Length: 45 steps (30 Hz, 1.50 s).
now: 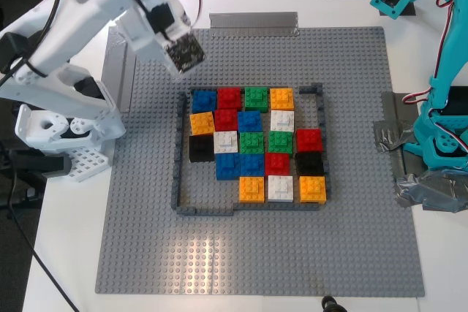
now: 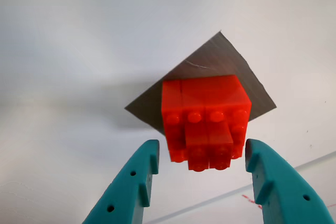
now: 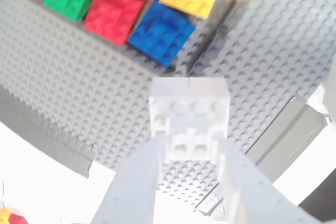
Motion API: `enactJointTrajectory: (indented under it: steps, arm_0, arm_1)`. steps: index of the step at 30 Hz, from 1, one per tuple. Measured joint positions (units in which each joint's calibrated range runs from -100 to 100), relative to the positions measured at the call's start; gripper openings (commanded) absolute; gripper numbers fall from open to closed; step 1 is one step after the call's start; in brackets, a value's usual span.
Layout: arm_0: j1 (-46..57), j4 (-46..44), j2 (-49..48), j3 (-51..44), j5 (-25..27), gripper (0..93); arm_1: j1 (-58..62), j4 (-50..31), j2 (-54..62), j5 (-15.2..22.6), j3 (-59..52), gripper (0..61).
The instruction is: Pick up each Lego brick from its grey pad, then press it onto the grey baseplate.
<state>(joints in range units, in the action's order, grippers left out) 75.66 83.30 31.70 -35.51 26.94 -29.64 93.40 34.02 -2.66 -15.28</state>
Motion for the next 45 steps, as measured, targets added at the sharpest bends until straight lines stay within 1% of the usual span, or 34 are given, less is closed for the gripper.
enactJointTrajectory:
  steps: [4, 9, 12, 18, 22, 25, 28, 33, 37, 42, 45]
  arm_0:
    - [0.07, 0.00, 0.00, 0.00, 0.00, 17.5]
    - [0.07, 0.00, 0.00, 0.00, -0.57, 10.8]
    - [0.07, 0.00, 0.00, 0.00, -1.41, 9.3]
    - [0.07, -0.17, 0.00, 0.00, -2.87, 0.3]
    - [0.07, -0.52, 0.00, 0.00, -2.87, 0.0]
    - [0.07, -2.26, 0.00, 0.00, -3.66, 0.0]
    - [0.07, -3.13, 0.00, 0.00, -5.23, 0.0]
    - [0.07, -2.00, -0.68, -0.49, -8.10, 0.0]
    - [0.00, 3.13, -6.42, -0.59, -10.03, 0.0]
    - [-2.00, 13.57, -14.79, -0.59, -13.38, 0.0]
    - [-5.25, 15.39, -18.60, -0.20, -14.01, 0.0]
  arm_1:
    - [9.73, 2.65, 1.04, 1.47, 0.00, 0.2]
    - [21.82, 2.74, 2.33, 3.18, -2.42, 0.2]
    - [29.36, 0.64, 2.16, 4.59, -4.16, 0.2]
    - [43.27, -4.42, -4.23, 8.26, -4.64, 0.2]
    - [49.55, -7.24, -9.33, 10.55, -4.64, 0.2]
    - [52.73, -7.64, -12.69, 12.46, -3.68, 0.1]
    - [55.09, -10.14, -15.72, 14.27, -3.00, 0.1]
    - [56.73, -12.63, -20.47, 16.91, -1.16, 0.1]
    - [56.27, -14.40, -23.40, 16.47, 1.26, 0.1]
    - [56.27, -17.78, -25.82, 15.39, 3.19, 0.1]
    - [56.18, -19.87, -26.17, 15.25, 3.29, 0.1]
